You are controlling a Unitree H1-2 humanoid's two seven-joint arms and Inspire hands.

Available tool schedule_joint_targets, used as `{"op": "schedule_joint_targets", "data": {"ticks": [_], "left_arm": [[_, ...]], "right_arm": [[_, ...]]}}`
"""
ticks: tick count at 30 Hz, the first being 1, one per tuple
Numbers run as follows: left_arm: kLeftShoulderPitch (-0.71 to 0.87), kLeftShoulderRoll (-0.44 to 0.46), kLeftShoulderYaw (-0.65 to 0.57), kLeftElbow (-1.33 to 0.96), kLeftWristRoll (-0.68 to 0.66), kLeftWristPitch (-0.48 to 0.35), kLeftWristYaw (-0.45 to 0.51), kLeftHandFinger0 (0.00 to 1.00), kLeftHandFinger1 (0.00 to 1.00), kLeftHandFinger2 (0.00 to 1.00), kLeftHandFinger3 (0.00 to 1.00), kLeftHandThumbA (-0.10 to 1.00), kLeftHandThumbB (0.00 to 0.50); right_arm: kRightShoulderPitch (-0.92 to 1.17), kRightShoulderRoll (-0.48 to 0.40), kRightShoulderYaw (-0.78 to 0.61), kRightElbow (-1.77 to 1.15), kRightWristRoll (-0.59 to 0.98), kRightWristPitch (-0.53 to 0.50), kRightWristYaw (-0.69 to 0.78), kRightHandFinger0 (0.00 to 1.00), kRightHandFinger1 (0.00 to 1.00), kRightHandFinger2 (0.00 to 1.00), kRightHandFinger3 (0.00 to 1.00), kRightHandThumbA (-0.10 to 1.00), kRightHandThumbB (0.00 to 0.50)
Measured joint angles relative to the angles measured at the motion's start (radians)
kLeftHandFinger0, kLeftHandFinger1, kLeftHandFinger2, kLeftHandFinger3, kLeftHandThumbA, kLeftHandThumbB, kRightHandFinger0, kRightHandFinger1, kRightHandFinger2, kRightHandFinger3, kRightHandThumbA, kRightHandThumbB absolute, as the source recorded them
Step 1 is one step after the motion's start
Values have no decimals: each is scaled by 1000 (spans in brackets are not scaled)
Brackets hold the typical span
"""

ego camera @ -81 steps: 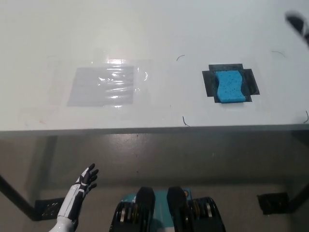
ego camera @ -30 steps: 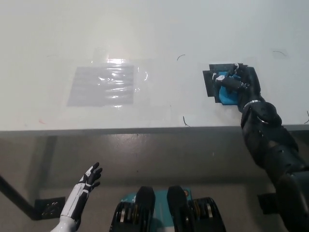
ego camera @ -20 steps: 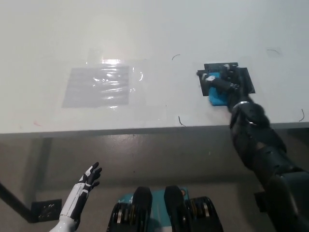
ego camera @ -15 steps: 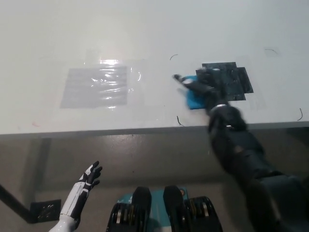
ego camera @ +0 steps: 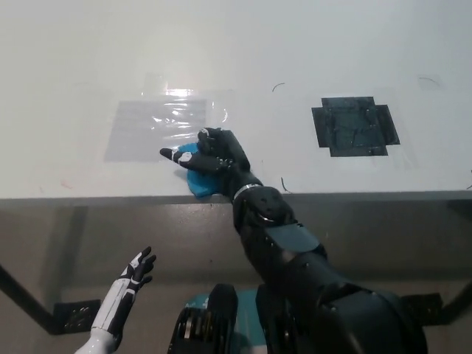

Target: A soft sponge is kept on the balc marked spot on the table infront of the robot and it uses its right hand fist to press down on it and drrags it across the table in a back and forth manner twice to clean it

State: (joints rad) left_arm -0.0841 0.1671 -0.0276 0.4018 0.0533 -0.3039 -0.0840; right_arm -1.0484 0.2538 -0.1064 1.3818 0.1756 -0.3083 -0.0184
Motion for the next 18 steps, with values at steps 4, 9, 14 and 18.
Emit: {"op": "schedule_joint_targets", "data": {"ticks": [4,9,14,18], "left_arm": [[0,0,0,0,0,0,-1,1000,1000,1000,1000,1000,467],[1,0,0,0,0,0,-1,1000,1000,1000,1000,1000,464],[3,0,0,0,0,0,-1,1000,1000,1000,1000,1000,456],[6,0,0,0,0,0,-1,1000,1000,1000,1000,1000,446]], "right_arm": [[3,-34,-11,0,3,0,5,0,4,65,31,1000,184],[18,-96,-33,0,7,-4,13,0,0,0,0,1000,178],[41,-204,-67,-1,12,-19,22,0,0,0,0,1000,126],[73,-303,-95,-6,20,-33,30,0,0,0,0,1000,204]]}}
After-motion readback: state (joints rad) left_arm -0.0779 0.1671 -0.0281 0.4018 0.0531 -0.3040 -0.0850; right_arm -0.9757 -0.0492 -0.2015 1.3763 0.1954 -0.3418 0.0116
